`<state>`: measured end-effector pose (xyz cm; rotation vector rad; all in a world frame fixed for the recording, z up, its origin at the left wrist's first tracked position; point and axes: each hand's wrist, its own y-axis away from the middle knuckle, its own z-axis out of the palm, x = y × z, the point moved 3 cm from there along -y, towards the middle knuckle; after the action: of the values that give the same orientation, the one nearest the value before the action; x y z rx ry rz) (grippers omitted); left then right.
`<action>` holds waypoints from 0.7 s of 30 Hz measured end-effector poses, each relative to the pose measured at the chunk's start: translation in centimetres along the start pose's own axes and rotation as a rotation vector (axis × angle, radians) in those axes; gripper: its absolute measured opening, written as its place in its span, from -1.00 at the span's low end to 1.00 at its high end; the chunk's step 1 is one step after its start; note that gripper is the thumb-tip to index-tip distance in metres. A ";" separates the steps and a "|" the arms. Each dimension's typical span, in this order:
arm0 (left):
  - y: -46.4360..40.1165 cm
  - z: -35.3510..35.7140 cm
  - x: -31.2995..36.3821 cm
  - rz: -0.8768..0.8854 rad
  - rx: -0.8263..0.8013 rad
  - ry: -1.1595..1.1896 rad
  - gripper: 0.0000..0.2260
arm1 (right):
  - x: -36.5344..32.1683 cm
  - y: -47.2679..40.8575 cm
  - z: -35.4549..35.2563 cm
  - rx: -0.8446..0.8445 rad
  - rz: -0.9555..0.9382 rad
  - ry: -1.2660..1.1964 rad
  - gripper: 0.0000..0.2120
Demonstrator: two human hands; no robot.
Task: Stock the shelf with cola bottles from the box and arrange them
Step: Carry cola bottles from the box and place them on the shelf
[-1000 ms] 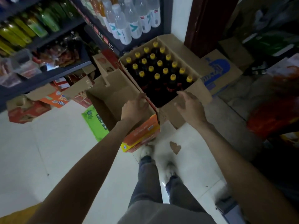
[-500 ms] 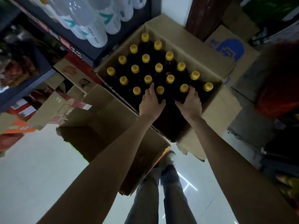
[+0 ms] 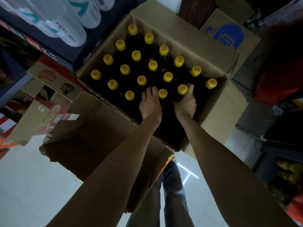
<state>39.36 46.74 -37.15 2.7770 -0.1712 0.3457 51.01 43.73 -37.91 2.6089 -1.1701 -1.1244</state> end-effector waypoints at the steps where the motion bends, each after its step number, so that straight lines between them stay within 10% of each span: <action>1: 0.0 0.2 0.2 0.019 -0.002 -0.003 -0.39 | -0.3 0.4 -0.4 0.014 -0.022 -0.008 -0.39; 13: 6.1 -8.2 -0.4 0.175 0.152 0.552 -0.44 | -3.1 8.5 -17.0 0.205 -0.281 -0.532 -0.39; 21: 17.0 -17.0 5.9 0.764 0.205 0.996 -0.40 | 1.0 17.8 -27.1 0.271 -0.311 -0.808 -0.43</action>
<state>38.63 36.21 -14.79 2.2355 -0.9480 1.9087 57.95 24.51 -12.78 2.6420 -1.0704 -2.3852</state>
